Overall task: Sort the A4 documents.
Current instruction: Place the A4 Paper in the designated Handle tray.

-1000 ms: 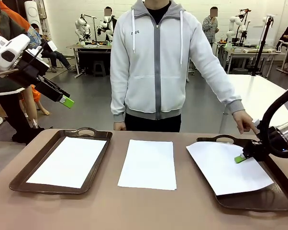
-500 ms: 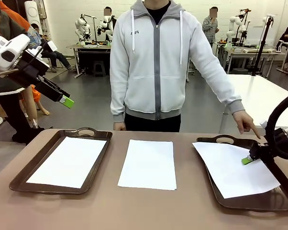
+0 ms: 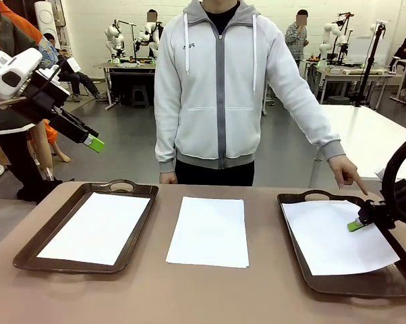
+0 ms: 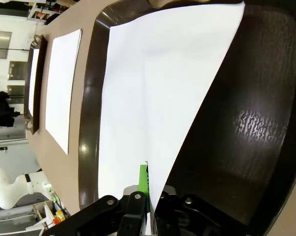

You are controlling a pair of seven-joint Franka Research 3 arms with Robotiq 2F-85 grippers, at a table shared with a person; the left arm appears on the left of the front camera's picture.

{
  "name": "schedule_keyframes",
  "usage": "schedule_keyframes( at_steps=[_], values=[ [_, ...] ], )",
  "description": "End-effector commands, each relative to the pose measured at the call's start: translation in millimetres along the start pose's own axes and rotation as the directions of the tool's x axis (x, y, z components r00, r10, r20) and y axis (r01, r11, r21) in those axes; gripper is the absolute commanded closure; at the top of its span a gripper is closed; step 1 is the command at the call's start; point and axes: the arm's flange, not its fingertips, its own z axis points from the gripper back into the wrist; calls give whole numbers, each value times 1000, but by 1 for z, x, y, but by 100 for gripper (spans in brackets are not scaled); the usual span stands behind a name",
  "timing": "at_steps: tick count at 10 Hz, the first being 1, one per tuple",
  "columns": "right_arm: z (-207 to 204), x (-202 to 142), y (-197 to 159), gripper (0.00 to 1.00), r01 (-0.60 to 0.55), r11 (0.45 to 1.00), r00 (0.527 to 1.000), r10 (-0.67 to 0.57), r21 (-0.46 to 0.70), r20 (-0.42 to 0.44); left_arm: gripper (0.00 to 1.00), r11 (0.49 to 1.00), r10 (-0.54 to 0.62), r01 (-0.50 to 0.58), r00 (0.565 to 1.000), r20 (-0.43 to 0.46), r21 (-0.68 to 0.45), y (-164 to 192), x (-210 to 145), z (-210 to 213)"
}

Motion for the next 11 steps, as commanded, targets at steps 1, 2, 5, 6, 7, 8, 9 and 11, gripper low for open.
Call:
schedule_keyframes(
  at_steps=[1, 2, 5, 6, 7, 8, 9, 11],
  values=[
    [0, -9, 6, 99, 10, 1000, 1000, -9, -14, 18, 0, 1000, -18, 18, 1000, 5, -5, 0, -2, 1],
    [0, -10, 5, 99, -10, 1000, 1000, 10, -16, 13, 0, 1000, -18, 18, 1000, 5, -5, 0, -2, 1],
    [-1, -12, 4, 99, 27, 999, 1000, -27, -44, 1, 0, 1000, -18, 18, 1000, 5, -5, 0, -2, 1],
    [-2, -12, 3, 99, 33, 998, 999, -33, -53, -10, 0, 1000, -18, 18, 1000, 5, -5, 0, -2, 1],
    [-1, -13, 3, 99, 32, 998, 999, -33, -61, -13, 0, 1000, -18, 18, 1000, 5, -5, 0, -2, 1],
    [-1, -14, 3, 99, 38, 997, 999, -39, -68, -14, 0, 1000, -18, 18, 1000, 5, -5, 0, -2, 1],
    [0, -15, 3, 99, 38, 997, 999, -39, -73, -20, 0, 1000, -18, 18, 1000, 5, -5, 0, -2, 1],
    [3, -15, 4, 82, 40, 994, 999, -41, -98, -9, 0, 1000, -18, 18, 1000, 5, -5, 0, -2, 1]
  ],
)
